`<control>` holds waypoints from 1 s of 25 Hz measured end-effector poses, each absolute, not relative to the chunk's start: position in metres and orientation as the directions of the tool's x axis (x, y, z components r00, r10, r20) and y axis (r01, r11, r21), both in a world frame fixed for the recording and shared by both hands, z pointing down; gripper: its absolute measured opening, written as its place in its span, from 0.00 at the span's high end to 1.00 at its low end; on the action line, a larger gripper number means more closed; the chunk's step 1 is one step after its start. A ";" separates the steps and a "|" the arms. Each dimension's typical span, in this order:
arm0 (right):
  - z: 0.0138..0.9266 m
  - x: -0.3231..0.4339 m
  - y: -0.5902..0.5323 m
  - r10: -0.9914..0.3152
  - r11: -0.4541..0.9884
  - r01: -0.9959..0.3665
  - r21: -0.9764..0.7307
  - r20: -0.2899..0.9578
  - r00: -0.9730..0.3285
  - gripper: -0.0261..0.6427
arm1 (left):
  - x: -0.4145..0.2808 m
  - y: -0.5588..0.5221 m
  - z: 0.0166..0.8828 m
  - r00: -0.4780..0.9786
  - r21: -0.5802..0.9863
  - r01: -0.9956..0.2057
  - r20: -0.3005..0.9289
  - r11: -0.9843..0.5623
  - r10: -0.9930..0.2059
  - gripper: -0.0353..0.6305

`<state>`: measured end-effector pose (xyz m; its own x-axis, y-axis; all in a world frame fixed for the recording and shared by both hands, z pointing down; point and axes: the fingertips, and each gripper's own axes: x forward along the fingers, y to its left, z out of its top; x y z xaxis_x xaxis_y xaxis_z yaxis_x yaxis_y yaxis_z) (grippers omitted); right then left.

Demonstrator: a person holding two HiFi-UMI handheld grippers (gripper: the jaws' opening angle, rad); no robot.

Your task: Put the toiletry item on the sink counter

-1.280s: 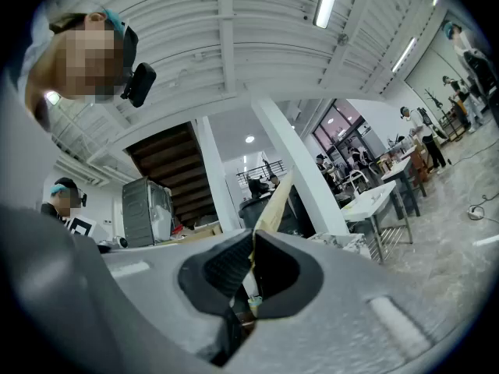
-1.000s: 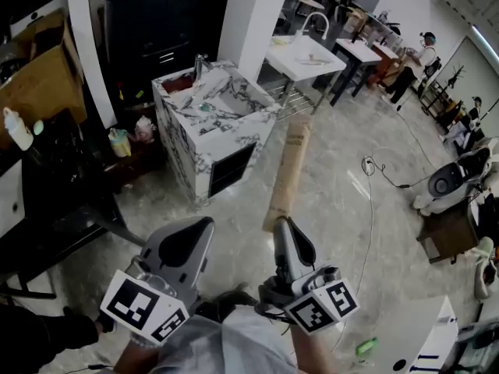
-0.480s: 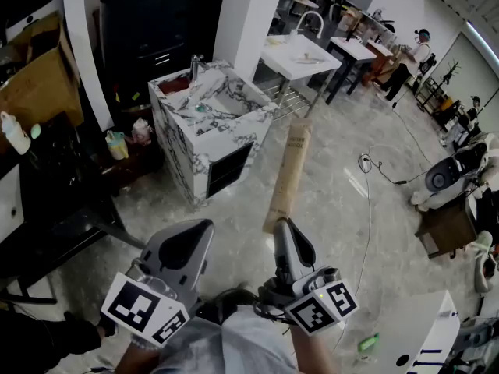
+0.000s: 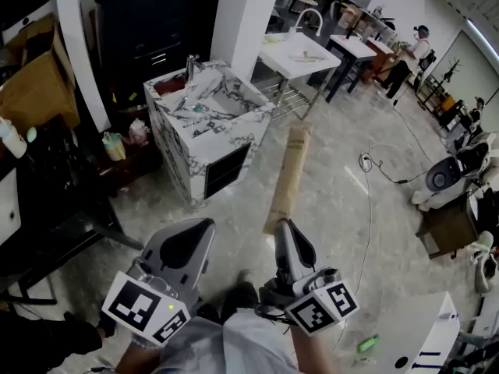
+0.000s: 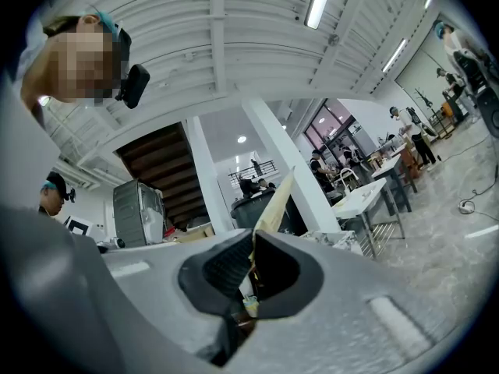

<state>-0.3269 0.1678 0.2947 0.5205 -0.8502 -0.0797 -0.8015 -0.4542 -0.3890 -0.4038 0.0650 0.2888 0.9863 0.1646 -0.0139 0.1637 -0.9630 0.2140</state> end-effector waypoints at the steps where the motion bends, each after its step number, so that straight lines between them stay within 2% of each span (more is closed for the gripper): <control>1: 0.295 -0.322 0.168 -0.852 -0.452 -0.802 -0.391 -0.080 0.518 0.96 | -0.399 0.066 0.288 0.987 0.212 0.161 -0.013 -0.964 0.162 0.94; 9: 0.293 -0.269 0.176 -0.868 -0.424 -0.811 -0.403 -0.073 0.491 0.96 | -0.352 0.077 0.278 0.991 0.201 0.132 -0.017 -0.971 0.131 0.94; 25: 0.284 -0.168 0.191 -0.928 -0.301 -0.866 -0.400 -0.085 0.362 0.96 | -0.261 0.107 0.268 0.999 0.194 0.005 -0.034 -0.981 -0.002 0.94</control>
